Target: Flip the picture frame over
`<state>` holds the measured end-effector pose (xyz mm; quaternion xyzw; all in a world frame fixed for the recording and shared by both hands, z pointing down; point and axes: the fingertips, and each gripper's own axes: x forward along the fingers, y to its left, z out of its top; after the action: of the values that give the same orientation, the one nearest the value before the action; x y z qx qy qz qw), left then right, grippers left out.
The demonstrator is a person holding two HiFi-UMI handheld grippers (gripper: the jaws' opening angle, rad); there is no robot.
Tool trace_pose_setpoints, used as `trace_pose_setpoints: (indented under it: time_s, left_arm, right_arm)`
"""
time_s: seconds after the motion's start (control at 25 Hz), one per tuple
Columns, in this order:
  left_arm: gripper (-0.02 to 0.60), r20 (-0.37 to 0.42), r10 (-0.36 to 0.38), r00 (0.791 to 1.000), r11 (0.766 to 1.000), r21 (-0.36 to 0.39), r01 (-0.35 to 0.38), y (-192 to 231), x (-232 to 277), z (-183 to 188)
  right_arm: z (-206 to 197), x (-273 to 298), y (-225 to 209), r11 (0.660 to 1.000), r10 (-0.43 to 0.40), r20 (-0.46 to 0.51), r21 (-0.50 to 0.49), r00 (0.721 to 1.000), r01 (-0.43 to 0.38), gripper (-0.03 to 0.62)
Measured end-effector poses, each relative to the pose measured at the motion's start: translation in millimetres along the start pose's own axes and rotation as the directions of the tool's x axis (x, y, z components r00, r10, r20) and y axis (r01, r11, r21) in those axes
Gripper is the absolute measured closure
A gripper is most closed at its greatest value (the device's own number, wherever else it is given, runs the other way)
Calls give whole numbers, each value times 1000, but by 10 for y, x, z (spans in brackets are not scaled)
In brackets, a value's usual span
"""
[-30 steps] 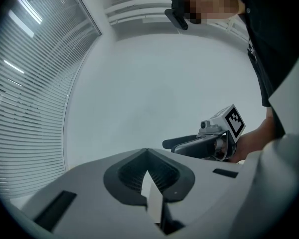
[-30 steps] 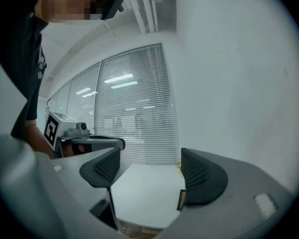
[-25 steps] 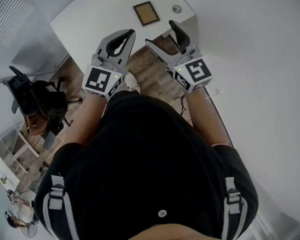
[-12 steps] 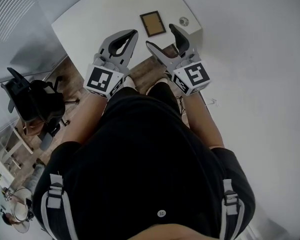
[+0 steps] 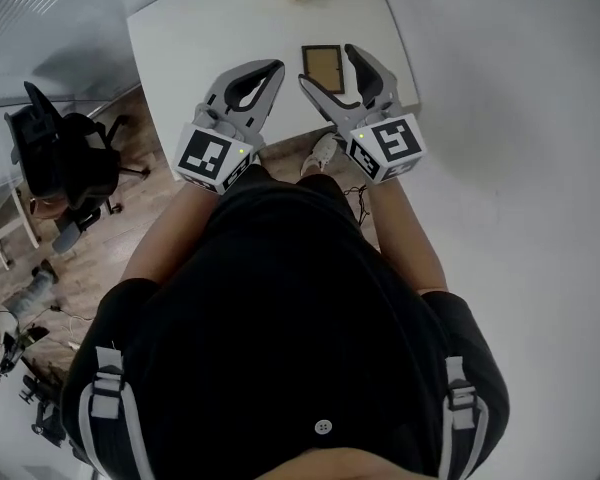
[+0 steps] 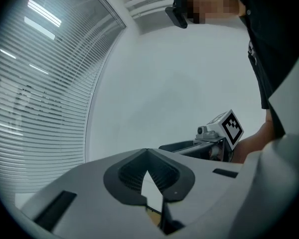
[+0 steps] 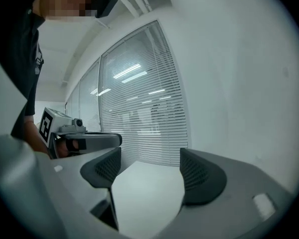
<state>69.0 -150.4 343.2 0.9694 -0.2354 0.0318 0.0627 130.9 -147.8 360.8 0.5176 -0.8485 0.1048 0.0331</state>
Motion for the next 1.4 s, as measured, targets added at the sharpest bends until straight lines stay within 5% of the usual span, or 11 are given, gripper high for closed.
trace_pose_setpoints:
  time_s: [0.56, 0.88, 1.4]
  left_arm:
    - [575, -10, 225, 974, 973, -47, -225, 254, 604, -420]
    - [575, -37, 301, 953, 953, -25, -302, 484, 582, -687]
    - [575, -98, 255, 962, 964, -57, -261, 487, 617, -1278]
  right_arm:
    - [-682, 434, -768, 987, 154, -159, 63, 975, -145, 215]
    - [-1208, 639, -932, 995, 92, -266, 62, 960, -78, 227]
    - [-2158, 722, -1020, 994, -53, -457, 66, 888, 93, 244]
